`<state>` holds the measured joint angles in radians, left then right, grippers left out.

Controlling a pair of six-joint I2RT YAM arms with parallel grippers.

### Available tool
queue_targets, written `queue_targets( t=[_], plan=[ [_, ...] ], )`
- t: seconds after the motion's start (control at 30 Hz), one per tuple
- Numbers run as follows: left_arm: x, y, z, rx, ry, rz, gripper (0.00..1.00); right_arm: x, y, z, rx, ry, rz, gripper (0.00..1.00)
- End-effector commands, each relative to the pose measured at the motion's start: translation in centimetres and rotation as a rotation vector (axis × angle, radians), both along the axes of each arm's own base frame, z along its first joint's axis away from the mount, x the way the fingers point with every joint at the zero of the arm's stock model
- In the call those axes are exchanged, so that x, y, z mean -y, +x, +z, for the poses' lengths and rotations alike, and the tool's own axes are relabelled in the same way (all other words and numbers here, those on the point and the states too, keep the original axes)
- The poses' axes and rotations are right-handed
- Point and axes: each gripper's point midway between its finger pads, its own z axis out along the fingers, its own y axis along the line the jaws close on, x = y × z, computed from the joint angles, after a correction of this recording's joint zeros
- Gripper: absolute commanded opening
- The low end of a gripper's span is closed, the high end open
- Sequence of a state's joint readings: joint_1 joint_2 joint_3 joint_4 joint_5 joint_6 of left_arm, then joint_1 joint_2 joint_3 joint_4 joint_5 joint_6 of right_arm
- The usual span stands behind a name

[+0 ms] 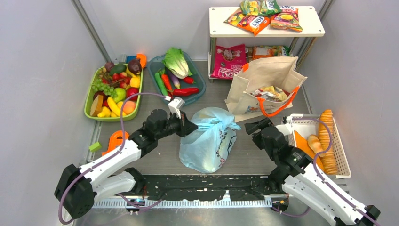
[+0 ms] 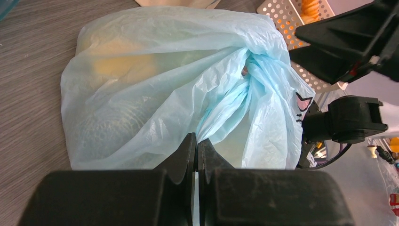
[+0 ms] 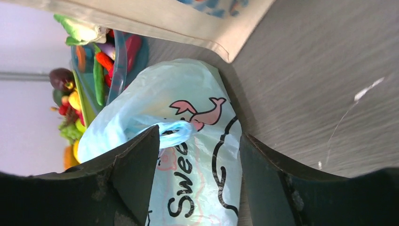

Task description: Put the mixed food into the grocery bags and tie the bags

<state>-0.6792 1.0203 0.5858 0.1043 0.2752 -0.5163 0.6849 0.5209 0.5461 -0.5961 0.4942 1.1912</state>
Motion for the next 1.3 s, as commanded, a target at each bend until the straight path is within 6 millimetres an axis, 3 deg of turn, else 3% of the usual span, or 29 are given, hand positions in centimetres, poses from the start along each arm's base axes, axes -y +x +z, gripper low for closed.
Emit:
queue_targets(
  t=[0.0,0.13,0.37,0.7,0.83,0.9,0.93,0.97,1.03,1.13,1.17,1.23,1.27],
  plan=[
    [0.3,0.1,2.3,0.065,-0.065,-0.010,0.00,-1.5,1.2,0.8,0.000,0.436,-0.187,0.69],
    [0.3,0.2,2.3,0.067,-0.066,-0.008,0.00,-3.2,1.7,-0.1,-0.035,0.556,-0.183,0.66],
    [0.3,0.2,2.3,0.071,-0.073,-0.008,0.00,-6.1,2.8,0.2,-0.058,0.674,-0.126,0.65],
    [0.5,0.1,2.1,0.064,-0.072,-0.017,0.00,-9.0,4.3,-0.1,-0.086,0.748,-0.093,0.60],
    [0.5,0.1,2.1,0.063,-0.074,-0.016,0.00,-8.9,4.6,0.3,-0.052,0.754,-0.109,0.46],
    [0.5,0.1,2.1,0.064,-0.074,-0.016,0.00,-8.7,4.9,0.6,-0.023,0.746,-0.110,0.19],
    [0.4,0.1,2.0,0.064,-0.070,-0.015,0.00,-8.5,5.1,1.0,0.004,0.744,-0.110,0.13],
    [0.3,0.2,2.0,0.069,-0.065,-0.009,0.00,-8.3,5.1,1.3,0.029,0.710,-0.098,0.07],
    [-0.1,0.4,2.2,0.086,-0.044,0.008,0.00,-7.5,5.3,1.5,0.075,0.584,-0.089,0.06],
    [-1.7,1.4,2.0,0.136,0.057,0.067,0.00,-5.4,5.7,2.1,0.135,0.179,-0.028,0.05],
    [-2.7,2.1,1.8,0.158,0.113,0.115,0.00,-4.8,5.4,1.0,0.099,0.058,-0.013,0.05],
    [-4.5,3.0,1.7,0.193,0.221,0.171,0.00,-4.1,6.0,2.6,0.142,-0.156,0.025,0.05],
    [-5.3,3.5,1.7,0.207,0.263,0.206,0.00,-3.4,6.3,2.1,0.144,-0.309,0.051,0.05]
  ],
)
